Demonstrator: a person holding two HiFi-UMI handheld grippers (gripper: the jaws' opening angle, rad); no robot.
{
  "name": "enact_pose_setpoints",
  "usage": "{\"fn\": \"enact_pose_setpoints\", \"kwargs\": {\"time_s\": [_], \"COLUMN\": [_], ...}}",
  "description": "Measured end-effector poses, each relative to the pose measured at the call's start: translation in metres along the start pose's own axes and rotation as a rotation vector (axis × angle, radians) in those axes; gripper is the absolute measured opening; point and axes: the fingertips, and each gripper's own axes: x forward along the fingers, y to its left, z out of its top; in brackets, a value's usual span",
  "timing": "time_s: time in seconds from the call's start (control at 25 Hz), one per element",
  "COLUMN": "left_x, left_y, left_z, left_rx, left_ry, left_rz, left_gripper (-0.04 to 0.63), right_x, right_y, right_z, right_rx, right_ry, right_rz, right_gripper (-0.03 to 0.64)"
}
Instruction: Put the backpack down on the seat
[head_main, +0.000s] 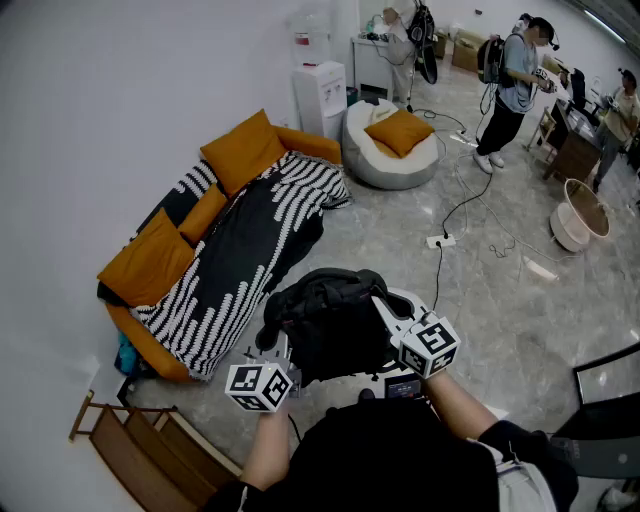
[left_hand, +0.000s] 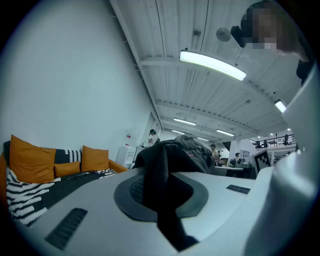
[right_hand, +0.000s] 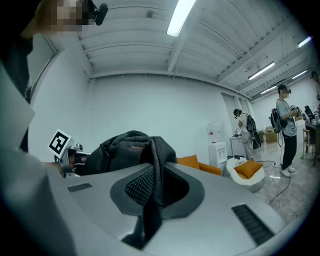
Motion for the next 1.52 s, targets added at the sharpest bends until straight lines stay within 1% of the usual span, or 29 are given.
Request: {"fn": "enact_pose_setpoints", "kwargs": {"time_s": [0.16, 0.4, 0.64, 0.88, 1.08, 1.24, 1.52], "left_x": [-0.008, -0.014, -0.007, -0.002, 0.009, 0.014, 0.036], "left_y": [-0.007, -0.008, -0.008, -0.008, -0.012, -0.011, -0.011], "left_z": [0.003, 0.002, 0.007, 0.005, 0.009, 0.007, 0.004], "left_rx": [0.007, 0.002, 0.004, 0.008, 0.008, 0.010, -0.002], "left_ry": [0.004, 0.003, 0.008, 0.008, 0.009, 0.009, 0.015], "left_rz": [-0.009, -0.014, -0.028, -0.022, -0.015, 0.000, 0.015], "left_gripper": [0.031, 0.029, 0.031, 0.031, 0.031, 0.031, 0.031], "right_x": [-0.005, -0.010, -0.007, -0.005, -0.003, 0.001, 0.012], "right_y": [0.005, 0.009, 0.002, -0.002, -0.014, -0.016, -0.041], "right_z": [0.004, 0.004, 0.007, 0.006, 0.013, 0.016, 0.012], "right_rx": [0.015, 0.004, 0.015, 0.007, 0.008, 0.007, 0.016], "right_ry": [-0.001, -0.026, -0.031, -0.036, -0.034, -0.031, -0.030], "right_rz": [0.004, 0.015, 0.024, 0.045, 0.070, 0.112, 0.113], "right_gripper": [0.044, 0.044, 0.044, 0.044, 0.044, 0.044, 0.044]}}
